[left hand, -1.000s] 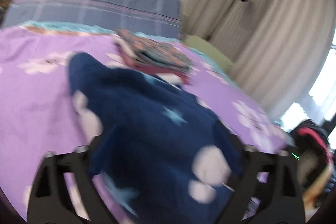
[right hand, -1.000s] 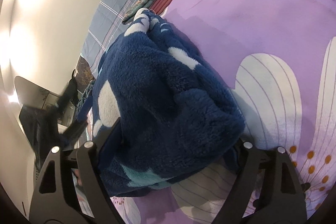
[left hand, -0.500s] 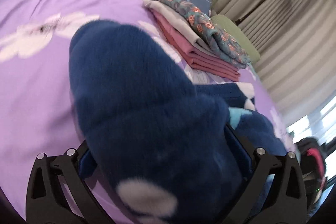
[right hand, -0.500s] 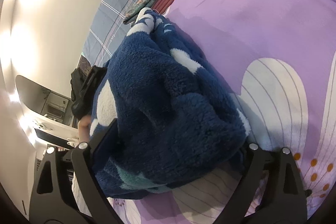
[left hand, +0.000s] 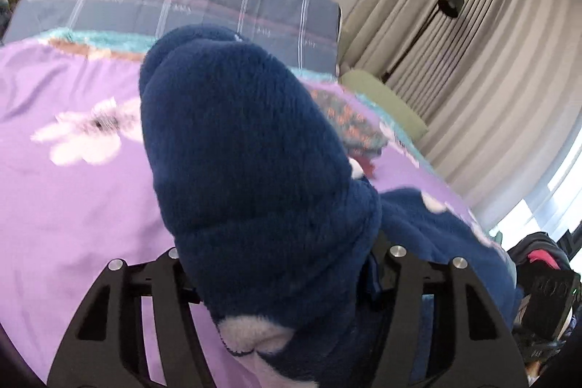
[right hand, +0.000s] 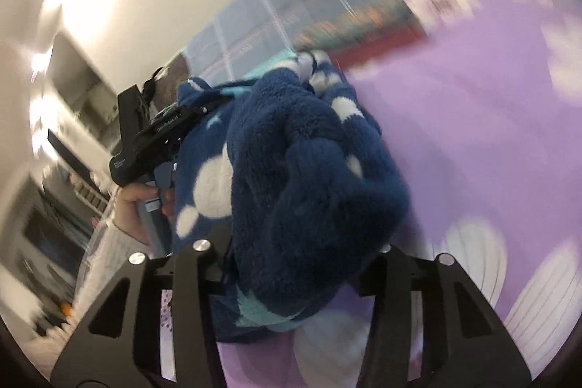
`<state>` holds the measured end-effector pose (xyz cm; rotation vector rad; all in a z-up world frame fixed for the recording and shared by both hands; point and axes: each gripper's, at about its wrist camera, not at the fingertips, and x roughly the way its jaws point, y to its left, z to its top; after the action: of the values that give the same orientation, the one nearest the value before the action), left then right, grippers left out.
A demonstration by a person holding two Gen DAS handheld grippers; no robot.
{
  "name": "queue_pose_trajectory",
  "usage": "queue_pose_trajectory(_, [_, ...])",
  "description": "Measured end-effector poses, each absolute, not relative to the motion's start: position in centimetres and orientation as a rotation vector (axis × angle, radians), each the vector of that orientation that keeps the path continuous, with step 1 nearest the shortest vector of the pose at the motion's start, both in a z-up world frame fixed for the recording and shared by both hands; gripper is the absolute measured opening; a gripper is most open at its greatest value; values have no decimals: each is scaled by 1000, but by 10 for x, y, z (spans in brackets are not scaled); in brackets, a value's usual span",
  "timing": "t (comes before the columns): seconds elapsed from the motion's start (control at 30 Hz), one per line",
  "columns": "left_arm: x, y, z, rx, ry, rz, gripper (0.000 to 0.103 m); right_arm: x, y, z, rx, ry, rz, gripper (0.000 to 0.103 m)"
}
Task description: Fold small clothes
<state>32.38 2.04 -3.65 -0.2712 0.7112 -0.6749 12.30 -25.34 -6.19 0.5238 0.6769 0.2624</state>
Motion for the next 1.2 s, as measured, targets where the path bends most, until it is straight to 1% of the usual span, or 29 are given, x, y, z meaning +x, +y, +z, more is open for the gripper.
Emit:
queue_pose_trajectory(0.1, [323, 48, -7, -269, 641, -618, 62, 149, -241, -25, 424, 611, 307, 45])
queue_pose_trajectory(0.17, [330, 78, 16, -309, 585, -552, 62, 182, -229, 0, 371, 574, 361, 45])
queue_pose_trajectory(0.3, [356, 135, 51, -327, 491, -394, 62, 268, -204, 30, 341, 581, 509, 45])
queue_pose_trajectory(0.43, [395, 167, 63, -354, 457, -283, 62, 371, -172, 44, 321, 622, 560, 45])
queue_pose_trajectory(0.57, [438, 182, 56, -352, 438, -202, 62, 453, -142, 48, 291, 619, 530, 45])
queue_pose_trajectory(0.7, [476, 188, 24, -334, 459, -119, 62, 509, -116, 26, 279, 649, 479, 45])
queue_pose_trajectory(0.77, [494, 184, 4, -312, 491, -85, 62, 533, -101, 5, 260, 670, 443, 45])
queue_pose_trajectory(0.83, [511, 186, -28, -316, 559, -43, 65, 556, -94, -23, 273, 711, 401, 46])
queue_pose_trajectory(0.87, [516, 187, -45, -321, 609, -19, 70, 568, -92, -40, 272, 746, 370, 51])
queue_pose_trajectory(0.9, [521, 187, -61, -322, 667, 8, 74, 578, -91, -60, 263, 796, 321, 60])
queue_pose_trajectory(0.93, [526, 185, -84, -310, 742, 63, 74, 582, -92, -75, 256, 833, 271, 66])
queue_pose_trajectory(0.97, [524, 183, -91, -297, 752, 79, 74, 584, -93, -91, 247, 859, 208, 70])
queue_pose_trajectory(1.03, [514, 172, -97, -252, 714, 43, 81, 582, -100, -111, 263, 875, 164, 70])
queue_pose_trajectory(1.07, [511, 171, -94, -234, 701, 54, 88, 577, -105, -115, 285, 874, 162, 73])
queue_pose_trajectory(1.1, [508, 172, -92, -225, 694, 73, 94, 574, -109, -117, 306, 872, 170, 73])
queue_pose_trajectory(1.17, [499, 174, -86, -235, 712, 48, 94, 563, -117, -112, 298, 866, 176, 73])
queue_pose_trajectory(1.2, [493, 174, -82, -237, 716, 29, 95, 554, -115, -105, 281, 859, 175, 76])
